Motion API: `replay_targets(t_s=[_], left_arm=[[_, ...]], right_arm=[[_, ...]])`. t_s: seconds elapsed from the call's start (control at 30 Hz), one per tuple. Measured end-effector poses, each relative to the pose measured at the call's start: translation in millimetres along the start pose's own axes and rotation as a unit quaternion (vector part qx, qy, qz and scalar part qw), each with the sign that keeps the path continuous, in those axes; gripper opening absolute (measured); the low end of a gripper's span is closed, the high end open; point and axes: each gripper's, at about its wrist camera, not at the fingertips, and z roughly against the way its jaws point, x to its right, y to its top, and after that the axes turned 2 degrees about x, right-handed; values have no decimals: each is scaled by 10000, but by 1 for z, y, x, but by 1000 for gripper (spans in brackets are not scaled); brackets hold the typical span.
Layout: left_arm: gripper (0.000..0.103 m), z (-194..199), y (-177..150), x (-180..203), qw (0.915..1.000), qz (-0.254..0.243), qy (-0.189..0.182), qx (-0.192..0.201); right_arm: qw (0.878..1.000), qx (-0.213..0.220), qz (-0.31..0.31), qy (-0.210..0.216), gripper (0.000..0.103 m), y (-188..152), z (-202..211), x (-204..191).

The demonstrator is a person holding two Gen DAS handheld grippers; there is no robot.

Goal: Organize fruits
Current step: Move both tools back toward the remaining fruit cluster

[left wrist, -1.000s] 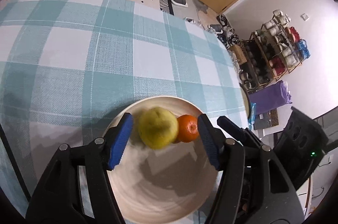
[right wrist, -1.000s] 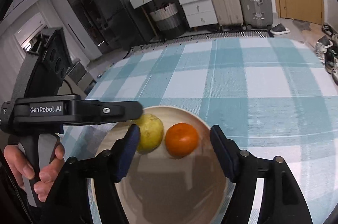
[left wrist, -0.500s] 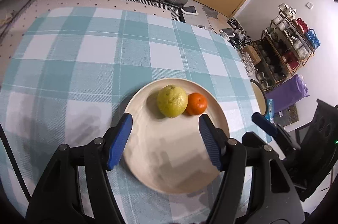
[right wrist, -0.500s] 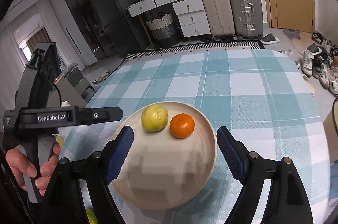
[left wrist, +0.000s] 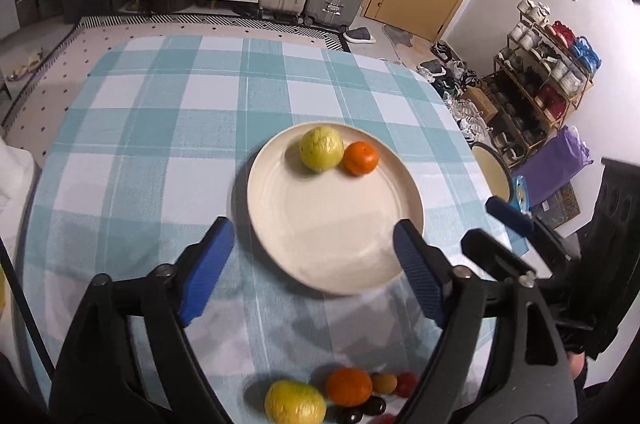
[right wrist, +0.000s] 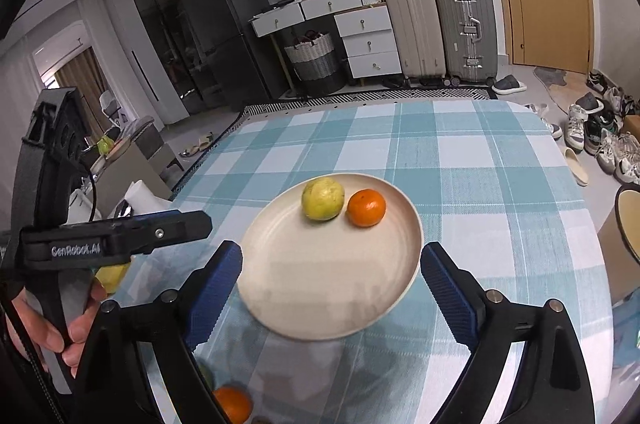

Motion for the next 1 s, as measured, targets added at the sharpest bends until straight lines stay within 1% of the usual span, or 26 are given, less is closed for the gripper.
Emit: replay_targets(t_s=[0.07,0.17,0.27,0.33,0.4,0.57,0.7,0.73,1.0], left_arm=[[81,9,-10,0,10000,-15,55,19],[84,17,-24,-2,9999,21,149,8],[88,25,-39,-8,9998,107,149,-24],[97,30,-48,-12,9998,119,168,-29],[101,35,-57,-13,9997,107,205,39],[102,43,-80,-14,9996,0,267,-2],[102,43,-97,-14,9993,-70,334,-135],[102,42,-102,-15,9993,-72,327,-174],[102,34,-128,-22,9988,18,268,-406]], right_arm=[[10000,65,-28,35,103,-4,8,-3],[9995,276,-59,155,103,-12,21,-8],[9992,300,-71,249,103,-18,27,-12],[9993,247,-56,291,103,-24,30,-15],[9994,198,-23,299,103,-29,33,-19],[9996,120,83,227,103,-45,40,-28],[9997,112,100,198,103,-55,46,-32],[9998,108,86,139,103,-58,47,-33],[9998,-77,51,194,103,-73,51,-37]])
